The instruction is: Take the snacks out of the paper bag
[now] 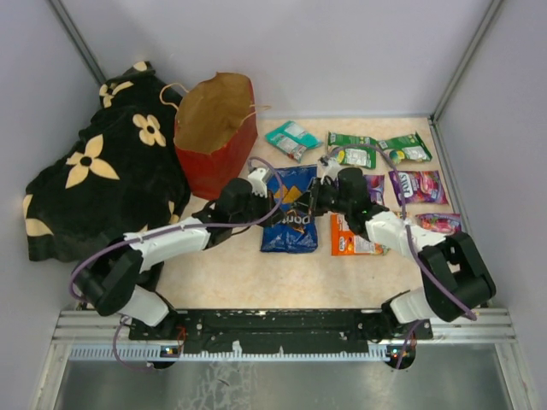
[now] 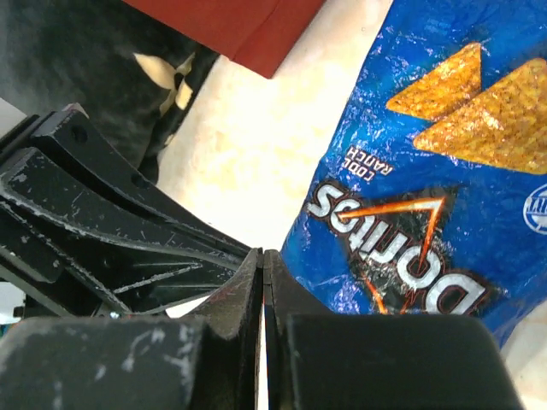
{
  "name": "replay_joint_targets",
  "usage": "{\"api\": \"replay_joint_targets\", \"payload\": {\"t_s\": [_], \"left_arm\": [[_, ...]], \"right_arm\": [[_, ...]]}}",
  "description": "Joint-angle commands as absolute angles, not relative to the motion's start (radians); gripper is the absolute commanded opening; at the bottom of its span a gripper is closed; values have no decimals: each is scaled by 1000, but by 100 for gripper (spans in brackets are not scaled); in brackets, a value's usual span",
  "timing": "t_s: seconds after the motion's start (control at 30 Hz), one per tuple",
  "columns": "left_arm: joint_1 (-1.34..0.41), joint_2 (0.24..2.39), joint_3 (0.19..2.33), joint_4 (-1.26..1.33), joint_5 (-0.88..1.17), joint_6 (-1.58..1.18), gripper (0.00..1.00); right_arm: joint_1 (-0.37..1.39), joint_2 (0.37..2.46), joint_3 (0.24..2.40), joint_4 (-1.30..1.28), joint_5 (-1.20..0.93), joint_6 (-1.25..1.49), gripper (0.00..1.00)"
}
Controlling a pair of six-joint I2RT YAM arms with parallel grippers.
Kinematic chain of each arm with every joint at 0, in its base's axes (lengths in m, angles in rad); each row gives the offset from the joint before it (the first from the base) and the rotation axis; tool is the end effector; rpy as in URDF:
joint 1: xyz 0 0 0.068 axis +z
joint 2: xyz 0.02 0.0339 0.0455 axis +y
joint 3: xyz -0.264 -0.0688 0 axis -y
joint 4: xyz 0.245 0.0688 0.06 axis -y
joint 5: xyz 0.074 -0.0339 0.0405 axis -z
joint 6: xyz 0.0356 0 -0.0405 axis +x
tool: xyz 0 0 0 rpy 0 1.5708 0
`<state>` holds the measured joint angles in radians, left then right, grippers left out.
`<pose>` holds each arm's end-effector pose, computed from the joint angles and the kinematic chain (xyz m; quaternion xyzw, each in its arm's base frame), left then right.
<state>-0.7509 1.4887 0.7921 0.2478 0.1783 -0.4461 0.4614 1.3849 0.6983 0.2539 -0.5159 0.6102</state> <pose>0.2318 -0.2250 0.2181 0.1749 0.8264 -0.3608 0.3953 0.2555 0.1466 0.2200 -0.0765 0.8225 0.4508 0.3383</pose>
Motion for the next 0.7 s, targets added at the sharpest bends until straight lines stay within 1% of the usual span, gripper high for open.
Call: {"api": "replay_joint_targets", "payload": {"t_s": [0.0,0.17,0.27,0.37,0.43,0.57,0.67], "left_arm": [[-739,1548,794,249,140,-434,0],[-701,1718,716,372,184,-494,0],[-686,1779,691,415,216,-514,0],[-686,1758,692,392,204,-498,0],[-686,1723,719,339,181,-470,0],[-686,1647,812,218,140,-408,0],[-686,1609,875,172,116,-377,0]], "right_arm": [[460,1493,695,345,-542,638,0],[454,1702,627,518,-570,703,0],[443,1768,592,580,-585,732,0],[440,1742,580,562,-570,726,0],[440,1679,596,501,-551,706,0],[440,1540,681,349,-514,661,0],[440,1487,753,281,-499,634,0]]}}
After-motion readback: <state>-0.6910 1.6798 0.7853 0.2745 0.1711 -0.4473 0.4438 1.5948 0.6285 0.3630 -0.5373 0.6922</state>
